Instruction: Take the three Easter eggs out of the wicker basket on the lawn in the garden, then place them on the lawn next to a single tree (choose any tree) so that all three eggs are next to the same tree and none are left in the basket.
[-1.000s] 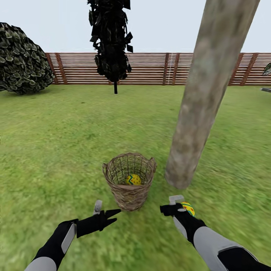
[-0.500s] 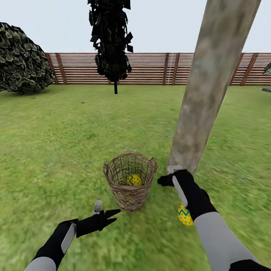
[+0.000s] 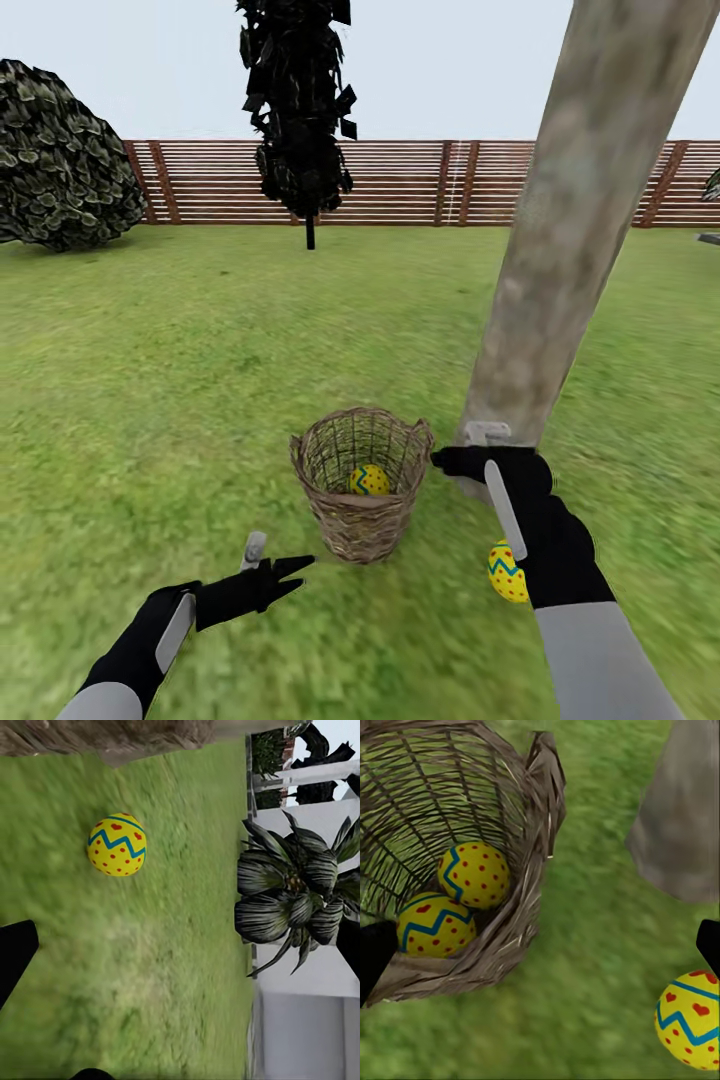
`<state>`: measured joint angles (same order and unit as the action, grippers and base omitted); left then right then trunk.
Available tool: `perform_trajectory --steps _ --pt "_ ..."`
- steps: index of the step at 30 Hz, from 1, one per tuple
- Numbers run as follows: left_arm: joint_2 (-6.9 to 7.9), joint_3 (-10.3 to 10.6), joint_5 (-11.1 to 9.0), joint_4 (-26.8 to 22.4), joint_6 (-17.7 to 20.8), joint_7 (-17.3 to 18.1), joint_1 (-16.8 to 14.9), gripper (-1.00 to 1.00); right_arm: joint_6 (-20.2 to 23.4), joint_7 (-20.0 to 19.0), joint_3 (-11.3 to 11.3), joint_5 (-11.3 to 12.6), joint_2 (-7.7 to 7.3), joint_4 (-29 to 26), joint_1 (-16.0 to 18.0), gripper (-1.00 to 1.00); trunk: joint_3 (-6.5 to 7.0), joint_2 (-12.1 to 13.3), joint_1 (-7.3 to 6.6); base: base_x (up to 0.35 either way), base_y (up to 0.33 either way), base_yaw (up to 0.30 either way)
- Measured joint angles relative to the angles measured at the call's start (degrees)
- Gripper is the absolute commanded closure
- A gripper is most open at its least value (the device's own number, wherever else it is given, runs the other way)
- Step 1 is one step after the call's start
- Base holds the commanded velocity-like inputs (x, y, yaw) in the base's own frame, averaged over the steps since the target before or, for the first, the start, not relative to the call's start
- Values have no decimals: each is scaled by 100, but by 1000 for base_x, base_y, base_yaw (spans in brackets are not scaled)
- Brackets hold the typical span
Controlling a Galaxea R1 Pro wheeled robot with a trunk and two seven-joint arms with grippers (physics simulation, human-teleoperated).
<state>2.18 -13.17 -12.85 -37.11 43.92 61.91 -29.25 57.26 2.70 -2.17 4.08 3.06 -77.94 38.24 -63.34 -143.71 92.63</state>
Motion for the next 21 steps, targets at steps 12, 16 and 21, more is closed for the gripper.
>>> perform_trajectory --steps 12,16,21 --pt "0 0 -6 9 1 -27 1 -100 -1 -4 -11 7 1 49 -93 -100 0 0 -1 219 247 -66" --pt "-2 0 -11 22 1 -22 3 -100 -1 -8 -11 15 4 54 -94 -100 0 0 -1 232 251 -275" --pt "-1 -2 -25 42 8 -3 1 -100 -1 -8 -11 17 7 63 -94 -100 0 0 -1 209 288 -282"
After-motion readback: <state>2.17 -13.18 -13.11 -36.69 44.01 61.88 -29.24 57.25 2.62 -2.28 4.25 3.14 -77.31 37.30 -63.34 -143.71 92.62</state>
